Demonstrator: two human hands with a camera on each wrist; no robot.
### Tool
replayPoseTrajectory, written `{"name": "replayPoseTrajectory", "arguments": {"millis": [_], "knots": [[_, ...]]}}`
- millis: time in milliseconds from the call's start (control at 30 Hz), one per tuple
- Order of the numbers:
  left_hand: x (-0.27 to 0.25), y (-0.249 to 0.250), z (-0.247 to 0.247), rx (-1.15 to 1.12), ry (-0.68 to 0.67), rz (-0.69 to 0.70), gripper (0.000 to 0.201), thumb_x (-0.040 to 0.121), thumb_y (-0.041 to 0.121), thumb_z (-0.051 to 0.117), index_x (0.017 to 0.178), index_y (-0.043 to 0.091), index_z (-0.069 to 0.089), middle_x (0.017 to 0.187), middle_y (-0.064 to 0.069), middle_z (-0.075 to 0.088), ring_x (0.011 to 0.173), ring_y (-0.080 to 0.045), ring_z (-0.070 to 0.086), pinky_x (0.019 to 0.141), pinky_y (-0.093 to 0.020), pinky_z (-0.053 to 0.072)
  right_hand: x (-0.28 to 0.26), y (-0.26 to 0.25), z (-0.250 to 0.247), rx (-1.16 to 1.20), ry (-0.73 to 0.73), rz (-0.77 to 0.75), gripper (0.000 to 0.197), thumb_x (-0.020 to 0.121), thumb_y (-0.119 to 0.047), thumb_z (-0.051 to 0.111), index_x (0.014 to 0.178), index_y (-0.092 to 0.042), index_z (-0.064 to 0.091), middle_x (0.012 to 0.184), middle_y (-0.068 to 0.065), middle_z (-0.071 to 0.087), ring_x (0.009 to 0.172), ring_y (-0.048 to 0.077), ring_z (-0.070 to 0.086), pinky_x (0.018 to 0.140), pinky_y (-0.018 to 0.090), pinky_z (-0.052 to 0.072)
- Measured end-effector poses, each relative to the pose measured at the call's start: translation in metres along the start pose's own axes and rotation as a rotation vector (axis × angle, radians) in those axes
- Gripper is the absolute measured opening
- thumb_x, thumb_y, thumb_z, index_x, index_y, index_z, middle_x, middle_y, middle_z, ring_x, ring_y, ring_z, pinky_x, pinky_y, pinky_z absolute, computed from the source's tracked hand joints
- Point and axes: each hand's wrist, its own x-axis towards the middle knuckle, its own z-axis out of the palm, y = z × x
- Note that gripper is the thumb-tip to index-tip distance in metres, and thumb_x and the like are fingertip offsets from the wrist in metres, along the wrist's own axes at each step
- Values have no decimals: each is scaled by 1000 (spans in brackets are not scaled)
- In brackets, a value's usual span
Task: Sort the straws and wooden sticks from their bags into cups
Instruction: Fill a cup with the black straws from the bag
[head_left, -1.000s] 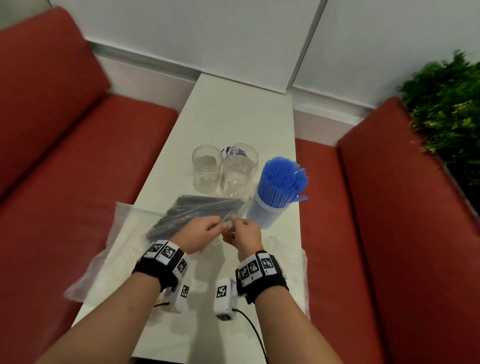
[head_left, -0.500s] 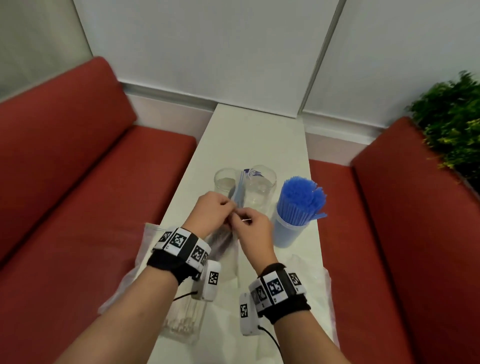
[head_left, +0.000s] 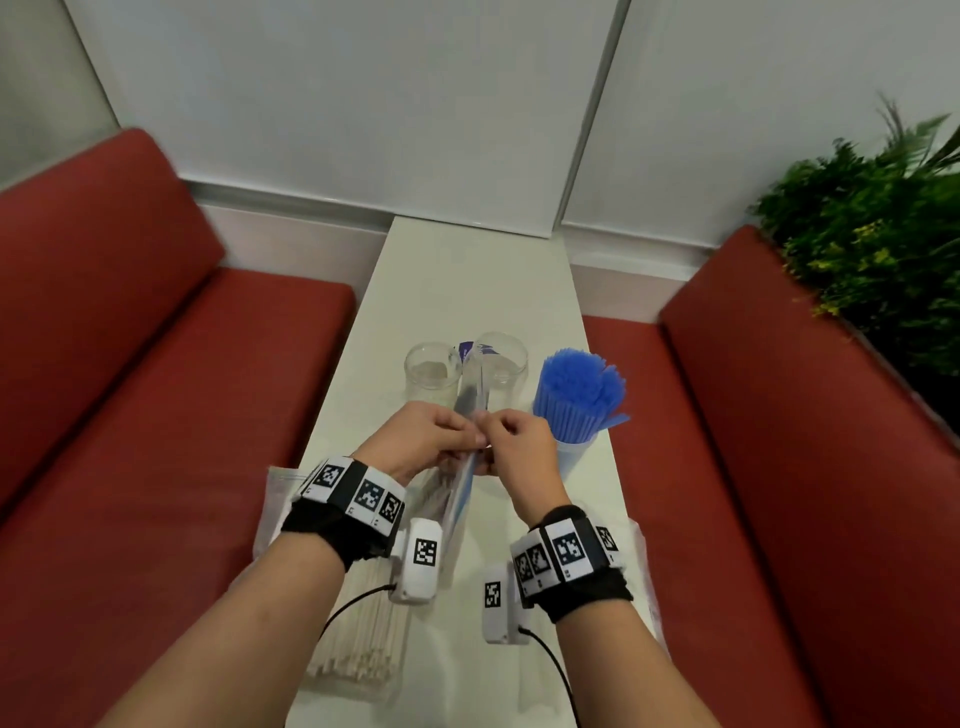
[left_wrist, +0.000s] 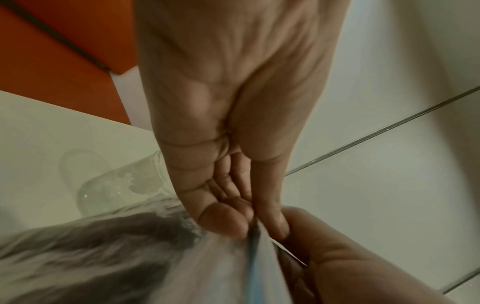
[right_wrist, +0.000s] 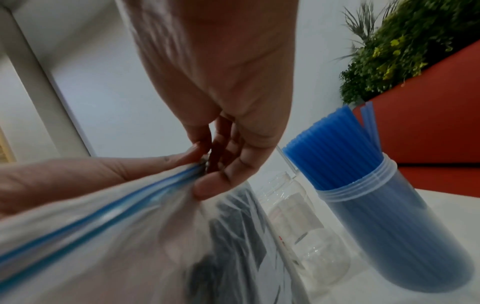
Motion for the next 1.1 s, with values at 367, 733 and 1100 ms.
{"name": "replayPoseTrajectory", "arguments": {"millis": [367, 733, 1100], "knots": [[13, -10, 1, -194, -19, -89, 18, 91, 11, 66, 79, 3, 76, 82, -15, 72, 71, -17, 70, 68, -25, 59, 5, 10, -9, 257, -11, 165, 22, 104, -2, 51, 85, 0, 64, 69, 9, 66, 61, 15, 65, 62, 27, 58], [23, -14, -7, -1038, 251, -341, 20, 102, 9, 45, 93, -4, 57, 78, -11, 61, 60, -16, 64, 48, -25, 57, 18, 23, -20, 919, -12, 255, 25, 100, -3, 44, 77, -10, 50, 67, 9, 57, 66, 19, 64, 71, 36, 58], [23, -45, -53, 69, 91, -31, 34, 80, 49, 74, 106, 28, 75, 62, -5, 46, 46, -13, 25, 41, -21, 17, 34, 44, -42, 1152, -117, 620, 17, 93, -13, 53, 77, -13, 48, 54, -7, 23, 42, 6, 21, 32, 21, 27]]}}
